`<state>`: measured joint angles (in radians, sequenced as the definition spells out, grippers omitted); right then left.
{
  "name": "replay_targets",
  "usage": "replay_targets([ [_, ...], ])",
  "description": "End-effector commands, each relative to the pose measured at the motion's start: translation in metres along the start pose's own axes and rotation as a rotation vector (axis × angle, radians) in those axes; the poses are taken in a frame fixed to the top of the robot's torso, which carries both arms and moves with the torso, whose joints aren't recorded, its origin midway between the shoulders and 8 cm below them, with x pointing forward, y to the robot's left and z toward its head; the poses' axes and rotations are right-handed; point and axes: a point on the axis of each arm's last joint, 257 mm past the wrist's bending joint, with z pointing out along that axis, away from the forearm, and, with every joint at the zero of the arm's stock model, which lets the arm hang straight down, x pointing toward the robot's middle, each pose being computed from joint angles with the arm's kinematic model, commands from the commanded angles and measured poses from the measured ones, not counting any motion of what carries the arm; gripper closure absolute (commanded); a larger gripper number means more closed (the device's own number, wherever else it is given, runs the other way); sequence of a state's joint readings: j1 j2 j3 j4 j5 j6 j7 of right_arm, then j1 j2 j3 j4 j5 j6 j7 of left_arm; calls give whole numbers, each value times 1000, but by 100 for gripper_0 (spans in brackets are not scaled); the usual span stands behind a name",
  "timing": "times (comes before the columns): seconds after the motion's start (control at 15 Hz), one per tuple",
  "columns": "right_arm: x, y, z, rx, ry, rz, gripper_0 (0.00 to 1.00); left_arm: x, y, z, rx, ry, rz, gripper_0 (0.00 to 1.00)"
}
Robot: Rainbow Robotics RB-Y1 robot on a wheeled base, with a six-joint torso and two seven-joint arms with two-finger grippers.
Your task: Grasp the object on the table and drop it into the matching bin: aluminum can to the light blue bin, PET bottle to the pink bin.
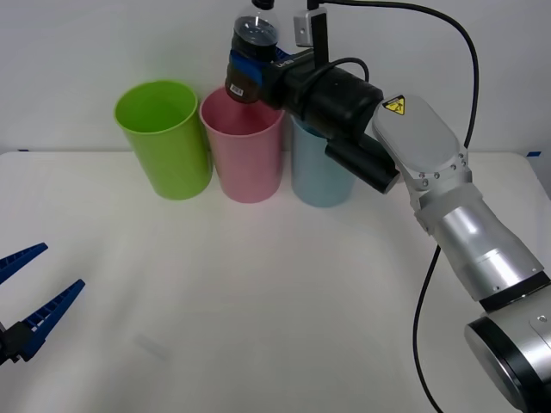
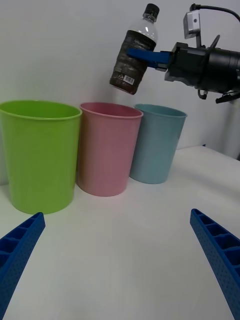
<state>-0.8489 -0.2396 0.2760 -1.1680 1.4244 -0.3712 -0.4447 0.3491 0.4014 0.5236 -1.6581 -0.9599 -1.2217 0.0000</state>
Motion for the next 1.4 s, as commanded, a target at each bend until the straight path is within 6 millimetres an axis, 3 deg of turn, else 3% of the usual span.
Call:
replay_targets([
  [0.07, 6, 2, 15, 15, 15, 6, 100, 0, 0, 0, 0, 0, 0, 0],
  [0.47, 6, 3, 20, 21, 16, 3, 99, 0, 0, 0, 0, 0, 0, 0],
  [0.6, 6, 2, 20, 23, 15, -1, 86, 0, 0, 0, 0, 0, 0, 0],
  [0.67, 6, 2, 20, 23, 16, -5, 52, 0, 0, 0, 0, 0, 0, 0],
  [0.73, 6, 2, 20, 23, 16, -8, 0, 0, 0, 0, 0, 0, 0, 0],
  [1.07, 9, -2, 16, 24, 20, -5, 0, 0, 0, 0, 0, 0, 0, 0],
  [1.4, 4, 3, -18, 2, -18, -34, 0, 0, 0, 0, 0, 0, 0, 0],
])
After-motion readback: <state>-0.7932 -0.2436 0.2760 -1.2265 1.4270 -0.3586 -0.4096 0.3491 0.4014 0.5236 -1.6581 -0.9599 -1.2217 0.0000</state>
